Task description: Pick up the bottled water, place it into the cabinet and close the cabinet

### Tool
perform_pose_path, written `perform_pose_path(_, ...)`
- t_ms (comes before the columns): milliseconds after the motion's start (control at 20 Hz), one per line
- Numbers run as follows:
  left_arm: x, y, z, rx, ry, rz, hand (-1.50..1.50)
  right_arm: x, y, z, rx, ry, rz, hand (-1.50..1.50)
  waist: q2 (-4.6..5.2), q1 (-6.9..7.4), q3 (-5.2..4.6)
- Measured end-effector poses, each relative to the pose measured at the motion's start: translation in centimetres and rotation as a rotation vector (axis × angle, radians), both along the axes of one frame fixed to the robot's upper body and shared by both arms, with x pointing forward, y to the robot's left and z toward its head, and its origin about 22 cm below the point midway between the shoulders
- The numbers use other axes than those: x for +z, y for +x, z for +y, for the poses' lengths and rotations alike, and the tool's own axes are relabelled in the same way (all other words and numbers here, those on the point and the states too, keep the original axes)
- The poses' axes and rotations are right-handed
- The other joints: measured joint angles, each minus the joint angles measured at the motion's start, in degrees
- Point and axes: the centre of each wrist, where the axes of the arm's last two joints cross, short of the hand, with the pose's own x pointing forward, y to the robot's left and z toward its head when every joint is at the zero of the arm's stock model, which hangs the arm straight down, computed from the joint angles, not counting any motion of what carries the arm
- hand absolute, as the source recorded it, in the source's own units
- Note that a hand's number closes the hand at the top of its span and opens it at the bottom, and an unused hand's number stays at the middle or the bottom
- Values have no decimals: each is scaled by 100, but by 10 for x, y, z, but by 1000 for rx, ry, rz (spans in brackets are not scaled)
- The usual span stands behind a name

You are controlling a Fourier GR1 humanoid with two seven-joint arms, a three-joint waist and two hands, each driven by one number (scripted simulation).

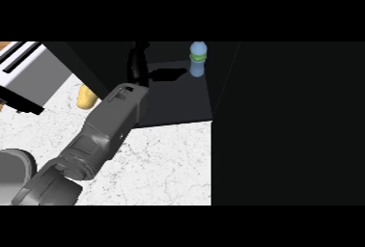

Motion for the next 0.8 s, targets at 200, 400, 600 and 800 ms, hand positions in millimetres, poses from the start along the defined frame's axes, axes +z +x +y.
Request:
perform_pose_path(200, 14, 3, -14, -90, -82, -66, -150, 0, 2, 2, 1, 12, -2, -150, -7, 52, -3)
perform_pose_path(400, 21, 5, -17, -175, -175, -133, -150, -1, 1, 3, 15, 22, 5, -150, -40, 121, -2)
perform_pose_path(600, 19, 2, -26, -245, -237, -160, -150, -1, -2, 1, 17, 18, 19, -150, -92, 218, 2)
perform_pose_path(800, 17, -2, -35, -275, -270, -168, -150, -2, 1, 8, 9, 46, 28, -150, -142, 308, 5)
